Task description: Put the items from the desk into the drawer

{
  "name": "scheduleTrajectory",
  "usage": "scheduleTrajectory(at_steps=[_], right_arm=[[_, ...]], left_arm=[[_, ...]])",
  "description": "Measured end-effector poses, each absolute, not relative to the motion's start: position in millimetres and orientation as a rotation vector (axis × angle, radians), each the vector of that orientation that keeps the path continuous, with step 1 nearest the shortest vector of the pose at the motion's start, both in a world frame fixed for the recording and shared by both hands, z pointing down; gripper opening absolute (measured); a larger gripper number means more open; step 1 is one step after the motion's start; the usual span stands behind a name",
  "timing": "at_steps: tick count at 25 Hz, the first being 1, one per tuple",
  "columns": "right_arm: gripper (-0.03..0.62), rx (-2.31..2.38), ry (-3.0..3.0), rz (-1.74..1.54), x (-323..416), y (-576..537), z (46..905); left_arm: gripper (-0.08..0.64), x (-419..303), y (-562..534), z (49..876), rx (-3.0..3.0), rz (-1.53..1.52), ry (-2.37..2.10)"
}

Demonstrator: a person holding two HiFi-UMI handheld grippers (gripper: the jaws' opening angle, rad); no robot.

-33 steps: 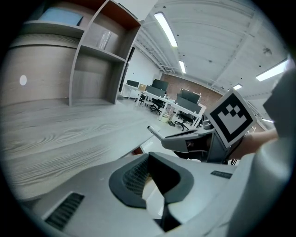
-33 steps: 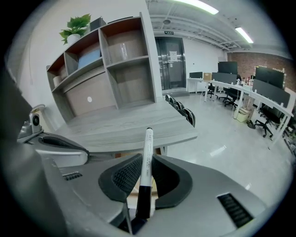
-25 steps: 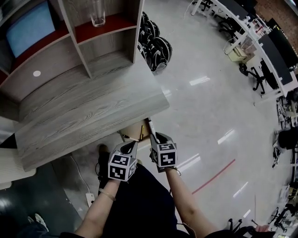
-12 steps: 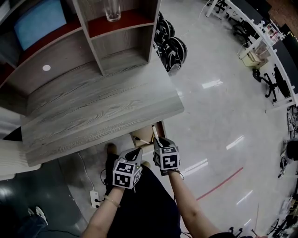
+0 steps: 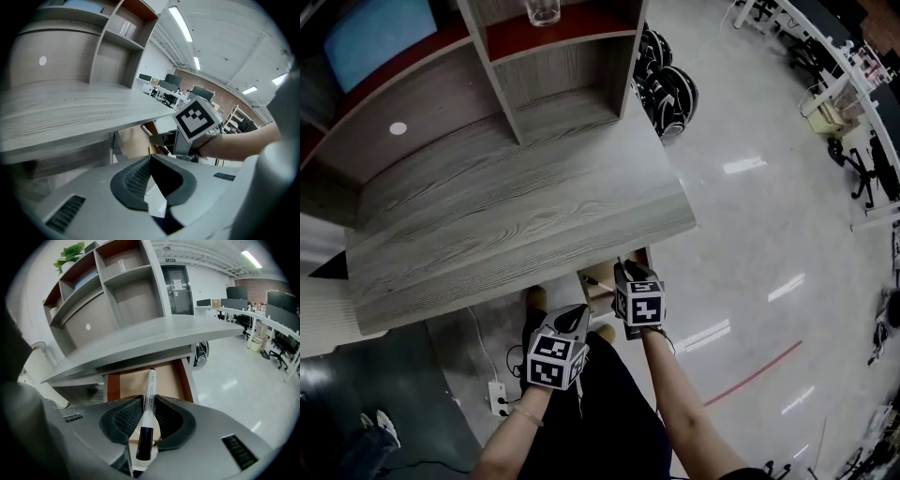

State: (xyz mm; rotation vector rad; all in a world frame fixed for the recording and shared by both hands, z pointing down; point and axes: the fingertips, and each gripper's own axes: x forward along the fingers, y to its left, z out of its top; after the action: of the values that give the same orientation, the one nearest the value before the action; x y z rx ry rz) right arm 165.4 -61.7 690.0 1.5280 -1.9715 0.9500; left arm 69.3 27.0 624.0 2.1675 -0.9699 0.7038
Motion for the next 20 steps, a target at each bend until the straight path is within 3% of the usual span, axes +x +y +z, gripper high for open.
scheduleTrajectory(at_steps=[1, 3, 4, 10, 12, 15, 20], right_arm=[[0.074, 1.516, -1.981, 0.954, 163, -65, 691], [0.182, 1.482, -2.010, 0.970, 158, -67, 690], [0.195, 1.472, -2.024, 0.977, 156, -67, 689], [0.194, 1.485, -2.025, 1.026, 164, -50, 685], [0.160, 1.500, -2.016, 1.040, 170, -44, 684], [-0.005, 1.544, -2.016, 1.033, 176, -41, 679], [-0.006, 1.586, -2.063, 1.050, 179, -32, 663]], left_arm=[[0.029, 69, 28, 625, 2.164, 0.705, -0.969], [0.029, 70, 30, 627, 2.160, 0.708, -0.964], [0.029, 71, 30, 626, 2.160, 0.709, -0.961], [0.029, 82, 28, 619, 2.180, 0.711, -0.940], [0.029, 86, 27, 618, 2.188, 0.709, -0.936], [0.029, 90, 26, 619, 2.197, 0.713, -0.927], [0.029, 99, 29, 616, 2.214, 0.715, -0.912]])
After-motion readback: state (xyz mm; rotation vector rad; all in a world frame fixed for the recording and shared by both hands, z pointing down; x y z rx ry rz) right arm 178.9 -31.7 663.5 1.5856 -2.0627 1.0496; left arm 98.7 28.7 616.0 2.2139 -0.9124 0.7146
